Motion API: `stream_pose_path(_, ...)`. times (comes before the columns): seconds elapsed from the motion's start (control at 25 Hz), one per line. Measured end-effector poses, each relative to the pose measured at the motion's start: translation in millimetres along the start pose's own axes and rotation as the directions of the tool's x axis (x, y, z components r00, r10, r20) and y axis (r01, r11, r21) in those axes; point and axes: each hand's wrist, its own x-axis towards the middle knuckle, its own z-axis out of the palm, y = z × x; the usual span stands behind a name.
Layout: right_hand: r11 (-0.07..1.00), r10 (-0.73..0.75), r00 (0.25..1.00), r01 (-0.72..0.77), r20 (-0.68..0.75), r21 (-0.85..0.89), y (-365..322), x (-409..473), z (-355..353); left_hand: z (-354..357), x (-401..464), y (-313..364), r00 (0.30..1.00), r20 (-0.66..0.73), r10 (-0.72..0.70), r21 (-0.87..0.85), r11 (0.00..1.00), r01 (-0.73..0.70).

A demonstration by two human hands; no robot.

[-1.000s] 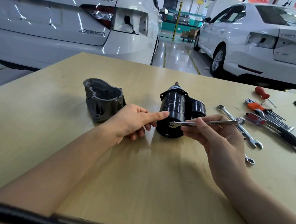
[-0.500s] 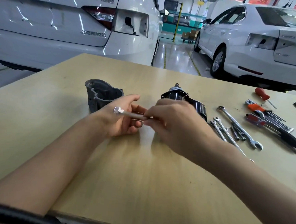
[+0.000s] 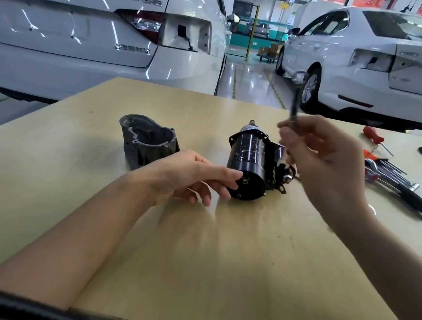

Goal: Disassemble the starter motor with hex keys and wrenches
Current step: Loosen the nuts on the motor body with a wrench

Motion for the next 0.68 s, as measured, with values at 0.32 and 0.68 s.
stream_pose_path(0.32,0.859,0.482,0.866,-0.436,-0.134,0.269,35,-11,-17,25,6,-2,0.992,-0.104,-0.073,-0.251,0.967,0.044)
stream_pose_path(0.68,0.839,0.400,0.911,-0.406,0.096,0.362,23,-23,-8,36,1,4,0.986,-0.044,-0.164,-0.400,0.907,0.133)
